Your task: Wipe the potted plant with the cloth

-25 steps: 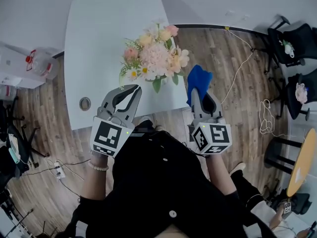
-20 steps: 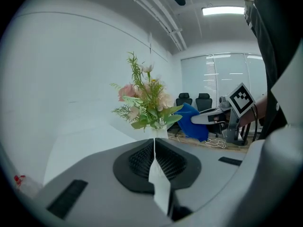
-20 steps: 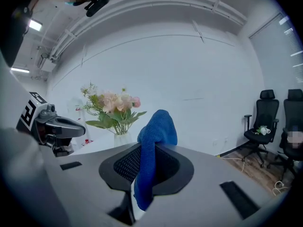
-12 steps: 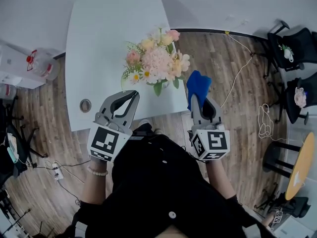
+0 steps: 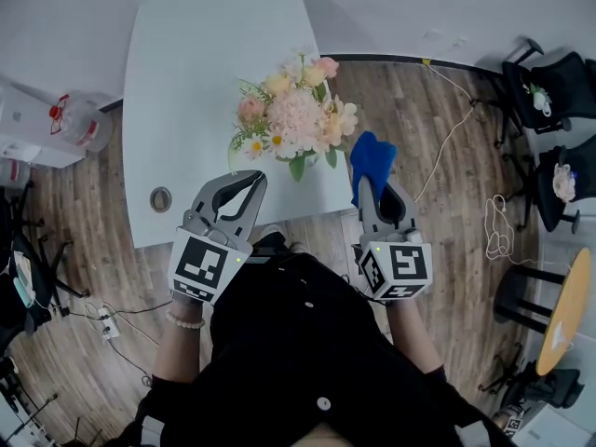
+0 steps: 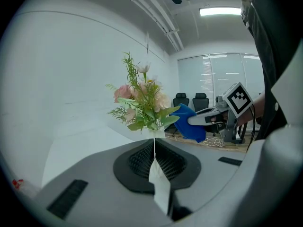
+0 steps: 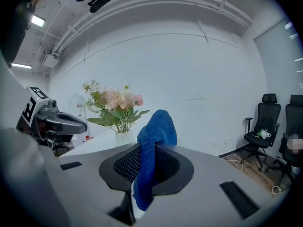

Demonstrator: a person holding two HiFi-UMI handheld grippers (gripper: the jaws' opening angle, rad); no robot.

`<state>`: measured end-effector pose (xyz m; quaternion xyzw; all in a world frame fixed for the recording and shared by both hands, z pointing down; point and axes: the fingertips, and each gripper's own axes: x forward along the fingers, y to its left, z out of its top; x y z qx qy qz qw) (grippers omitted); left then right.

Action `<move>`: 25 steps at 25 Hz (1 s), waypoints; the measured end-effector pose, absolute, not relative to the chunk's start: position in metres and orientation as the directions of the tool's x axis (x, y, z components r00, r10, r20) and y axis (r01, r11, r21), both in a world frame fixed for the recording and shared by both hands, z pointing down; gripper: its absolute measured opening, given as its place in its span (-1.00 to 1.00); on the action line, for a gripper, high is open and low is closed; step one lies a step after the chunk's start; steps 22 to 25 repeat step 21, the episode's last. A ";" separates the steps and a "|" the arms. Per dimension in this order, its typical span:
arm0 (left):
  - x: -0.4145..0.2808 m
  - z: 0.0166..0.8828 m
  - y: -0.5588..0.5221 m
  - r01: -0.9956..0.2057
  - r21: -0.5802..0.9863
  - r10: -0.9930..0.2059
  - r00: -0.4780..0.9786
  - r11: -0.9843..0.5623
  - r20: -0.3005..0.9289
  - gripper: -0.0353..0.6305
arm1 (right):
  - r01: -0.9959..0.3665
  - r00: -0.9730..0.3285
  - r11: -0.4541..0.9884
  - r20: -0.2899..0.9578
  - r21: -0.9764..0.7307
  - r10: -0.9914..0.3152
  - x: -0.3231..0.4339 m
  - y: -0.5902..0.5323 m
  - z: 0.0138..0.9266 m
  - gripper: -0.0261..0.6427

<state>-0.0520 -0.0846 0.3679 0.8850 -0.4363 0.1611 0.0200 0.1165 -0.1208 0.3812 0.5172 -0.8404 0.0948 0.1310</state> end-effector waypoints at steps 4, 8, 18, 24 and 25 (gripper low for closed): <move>-0.050 0.367 -0.086 -0.774 -0.105 -0.762 0.573 -0.624 0.300 -0.84 | -0.896 -0.428 0.442 0.323 -0.031 -0.844 0.116 -0.120 0.383 -0.68; -0.047 0.368 -0.085 -0.765 -0.099 -0.752 0.586 -0.636 0.302 -0.84 | -0.899 -0.425 0.437 0.318 -0.038 -0.848 0.118 -0.120 0.383 -0.68; -0.046 0.373 -0.084 -0.768 -0.078 -0.746 0.586 -0.636 0.315 -0.84 | -0.900 -0.418 0.435 0.334 -0.026 -0.845 0.120 -0.119 0.389 -0.68; -0.046 0.375 -0.084 -0.768 -0.070 -0.744 0.587 -0.636 0.320 -0.84 | -0.900 -0.418 0.436 0.339 -0.024 -0.843 0.121 -0.119 0.392 -0.68; -0.046 0.375 -0.084 -0.768 -0.070 -0.744 0.587 -0.636 0.320 -0.84 | -0.900 -0.418 0.436 0.339 -0.024 -0.843 0.121 -0.119 0.392 -0.68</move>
